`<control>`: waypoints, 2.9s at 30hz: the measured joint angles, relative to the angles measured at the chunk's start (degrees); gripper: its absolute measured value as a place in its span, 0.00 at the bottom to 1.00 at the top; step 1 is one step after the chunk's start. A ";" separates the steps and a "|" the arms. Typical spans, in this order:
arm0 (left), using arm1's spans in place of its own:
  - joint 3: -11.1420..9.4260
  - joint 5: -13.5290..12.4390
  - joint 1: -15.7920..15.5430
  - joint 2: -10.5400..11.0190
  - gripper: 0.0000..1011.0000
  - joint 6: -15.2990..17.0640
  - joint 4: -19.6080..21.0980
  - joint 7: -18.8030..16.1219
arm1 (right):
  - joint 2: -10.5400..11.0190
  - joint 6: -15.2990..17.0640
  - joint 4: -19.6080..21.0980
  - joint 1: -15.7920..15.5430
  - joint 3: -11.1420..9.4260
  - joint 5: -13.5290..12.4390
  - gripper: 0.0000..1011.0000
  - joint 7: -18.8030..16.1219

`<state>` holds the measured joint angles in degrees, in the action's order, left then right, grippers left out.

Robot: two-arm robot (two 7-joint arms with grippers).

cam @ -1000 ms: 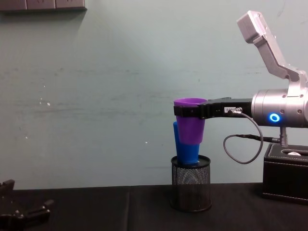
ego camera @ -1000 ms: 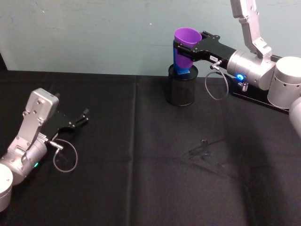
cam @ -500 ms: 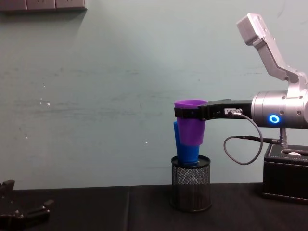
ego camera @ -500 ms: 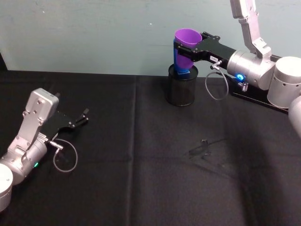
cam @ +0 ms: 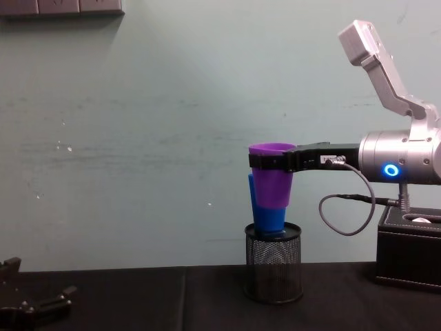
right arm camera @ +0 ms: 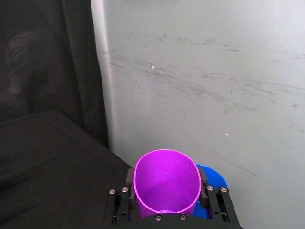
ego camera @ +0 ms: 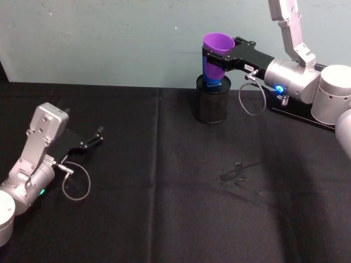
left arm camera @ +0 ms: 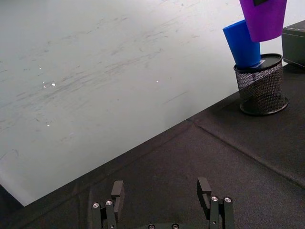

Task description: Pick up one cup with a gripper and tap it against the other cup.

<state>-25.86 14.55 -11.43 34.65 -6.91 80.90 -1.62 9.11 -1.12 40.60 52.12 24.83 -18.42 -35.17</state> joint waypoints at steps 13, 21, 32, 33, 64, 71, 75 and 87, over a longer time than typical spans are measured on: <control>0.00 0.00 0.00 0.00 0.99 0.00 0.00 0.00 | 0.00 -0.01 -0.01 -0.01 0.01 -0.04 0.72 -0.10; 0.00 0.00 0.00 0.00 0.99 0.00 0.00 0.00 | 0.04 0.03 0.08 -0.06 0.06 -0.08 0.72 -0.05; 0.00 0.00 0.00 0.00 0.99 0.00 0.00 0.00 | 0.08 0.10 0.13 -0.10 0.08 -0.10 0.72 0.02; 0.00 0.00 0.00 0.00 0.99 0.00 0.00 0.00 | 0.08 0.10 0.14 -0.10 0.08 -0.10 0.72 0.02; 0.00 0.00 0.00 0.00 0.99 0.00 0.00 0.00 | 0.08 0.09 0.16 -0.10 0.07 -0.10 0.72 0.10; 0.00 0.00 0.00 0.00 0.99 0.00 0.00 0.00 | 0.08 0.09 0.16 -0.10 0.07 -0.10 0.72 0.10; 0.00 0.00 0.00 0.00 0.99 0.00 0.00 0.00 | 0.08 0.09 0.18 -0.10 0.07 -0.09 0.72 0.10; 0.00 0.00 0.00 0.00 0.99 0.00 0.00 0.00 | 1.85 3.25 6.12 -2.65 0.39 -0.95 0.72 -1.49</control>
<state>-25.86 14.55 -11.43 34.64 -6.91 80.90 -1.62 10.96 2.13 46.72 49.47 25.22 -19.37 -36.67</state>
